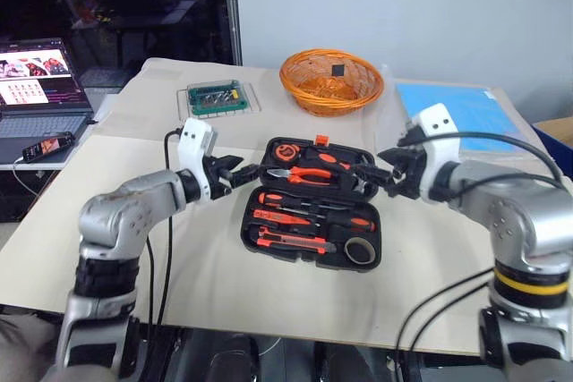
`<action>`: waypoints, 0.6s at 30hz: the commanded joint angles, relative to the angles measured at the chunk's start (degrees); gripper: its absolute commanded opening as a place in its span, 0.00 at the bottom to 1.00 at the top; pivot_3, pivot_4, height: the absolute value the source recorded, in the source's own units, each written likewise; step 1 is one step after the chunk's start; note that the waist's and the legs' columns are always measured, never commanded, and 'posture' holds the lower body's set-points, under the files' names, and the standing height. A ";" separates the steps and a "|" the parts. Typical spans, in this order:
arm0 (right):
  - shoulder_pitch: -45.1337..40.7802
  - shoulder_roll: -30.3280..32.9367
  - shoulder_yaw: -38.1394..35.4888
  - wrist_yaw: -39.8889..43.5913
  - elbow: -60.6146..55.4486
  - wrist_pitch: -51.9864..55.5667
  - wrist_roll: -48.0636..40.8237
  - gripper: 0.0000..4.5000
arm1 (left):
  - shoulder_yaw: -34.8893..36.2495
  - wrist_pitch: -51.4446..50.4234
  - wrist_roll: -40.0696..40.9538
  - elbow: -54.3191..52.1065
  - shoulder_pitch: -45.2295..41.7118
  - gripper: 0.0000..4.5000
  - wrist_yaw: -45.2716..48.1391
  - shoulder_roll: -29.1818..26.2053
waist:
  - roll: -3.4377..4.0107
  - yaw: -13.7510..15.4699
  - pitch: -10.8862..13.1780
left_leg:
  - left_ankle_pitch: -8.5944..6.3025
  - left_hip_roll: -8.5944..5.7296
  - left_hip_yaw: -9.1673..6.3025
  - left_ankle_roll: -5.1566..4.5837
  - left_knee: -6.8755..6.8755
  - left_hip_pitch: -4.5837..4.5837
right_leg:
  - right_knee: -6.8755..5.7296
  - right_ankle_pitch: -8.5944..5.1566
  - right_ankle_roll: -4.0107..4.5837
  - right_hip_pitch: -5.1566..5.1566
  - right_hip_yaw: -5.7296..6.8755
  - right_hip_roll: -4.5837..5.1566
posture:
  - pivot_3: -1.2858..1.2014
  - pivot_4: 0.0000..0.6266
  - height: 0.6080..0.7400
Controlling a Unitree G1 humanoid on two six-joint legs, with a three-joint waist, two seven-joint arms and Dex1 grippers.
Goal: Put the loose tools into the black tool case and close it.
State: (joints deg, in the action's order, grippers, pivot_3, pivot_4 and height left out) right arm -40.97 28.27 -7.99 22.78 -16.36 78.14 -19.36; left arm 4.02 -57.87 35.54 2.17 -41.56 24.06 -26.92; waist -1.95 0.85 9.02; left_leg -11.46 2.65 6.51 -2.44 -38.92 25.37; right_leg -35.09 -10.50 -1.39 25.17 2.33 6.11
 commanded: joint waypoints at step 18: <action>-9.91 -0.83 0.59 -3.39 34.40 -5.69 3.93 0.42 | -2.33 22.19 -20.50 65.20 -31.44 0.35 11.14 10.72 | -0.01 -1.82 0.02 | -0.05 -0.13 -0.02 -0.10 0.19 0.24 | 0.06 -0.02 -0.19 0.15 0.00 0.10 | 0.52 0.24 1.00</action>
State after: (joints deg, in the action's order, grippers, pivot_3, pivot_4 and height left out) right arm -49.84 27.15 -7.35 19.29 16.79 74.25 -15.95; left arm 0.55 -36.96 15.32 67.15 -71.31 33.73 -16.45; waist -1.96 -0.97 9.04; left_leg -11.51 2.52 6.45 -2.53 -38.74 25.56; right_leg -35.06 -10.52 -1.58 25.28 2.33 6.21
